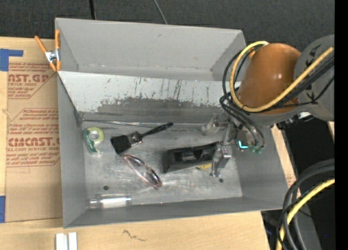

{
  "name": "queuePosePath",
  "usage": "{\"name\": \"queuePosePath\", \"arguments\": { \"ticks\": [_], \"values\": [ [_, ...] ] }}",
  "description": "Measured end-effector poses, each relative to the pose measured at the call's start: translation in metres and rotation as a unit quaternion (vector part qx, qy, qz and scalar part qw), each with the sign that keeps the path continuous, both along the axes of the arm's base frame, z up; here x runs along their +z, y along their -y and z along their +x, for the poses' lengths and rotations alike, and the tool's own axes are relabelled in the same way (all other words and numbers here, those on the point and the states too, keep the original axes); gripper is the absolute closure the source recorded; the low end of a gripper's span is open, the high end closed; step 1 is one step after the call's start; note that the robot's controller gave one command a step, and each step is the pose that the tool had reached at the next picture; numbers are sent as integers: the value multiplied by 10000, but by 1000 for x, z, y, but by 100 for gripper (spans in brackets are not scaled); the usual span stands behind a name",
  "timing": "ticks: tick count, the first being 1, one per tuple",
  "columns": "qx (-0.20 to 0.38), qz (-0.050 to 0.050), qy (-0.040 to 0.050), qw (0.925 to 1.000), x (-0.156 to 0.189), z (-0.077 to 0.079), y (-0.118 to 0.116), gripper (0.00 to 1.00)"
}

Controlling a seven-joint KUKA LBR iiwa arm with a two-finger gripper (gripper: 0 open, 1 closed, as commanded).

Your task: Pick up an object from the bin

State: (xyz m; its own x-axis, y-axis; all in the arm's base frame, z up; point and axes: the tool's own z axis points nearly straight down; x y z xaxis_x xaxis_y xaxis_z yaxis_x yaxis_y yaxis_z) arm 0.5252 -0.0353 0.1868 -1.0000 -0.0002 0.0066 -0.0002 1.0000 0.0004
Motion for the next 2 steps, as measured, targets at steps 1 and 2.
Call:
{"name": "queuePosePath", "arguments": {
  "ticks": [1, 2],
  "values": [
    [3, -3, 38, 10000, 4, 2, 0, 0],
    [-105, 11, 110, 9999, -67, 10, -7, 100]
  ]
}}
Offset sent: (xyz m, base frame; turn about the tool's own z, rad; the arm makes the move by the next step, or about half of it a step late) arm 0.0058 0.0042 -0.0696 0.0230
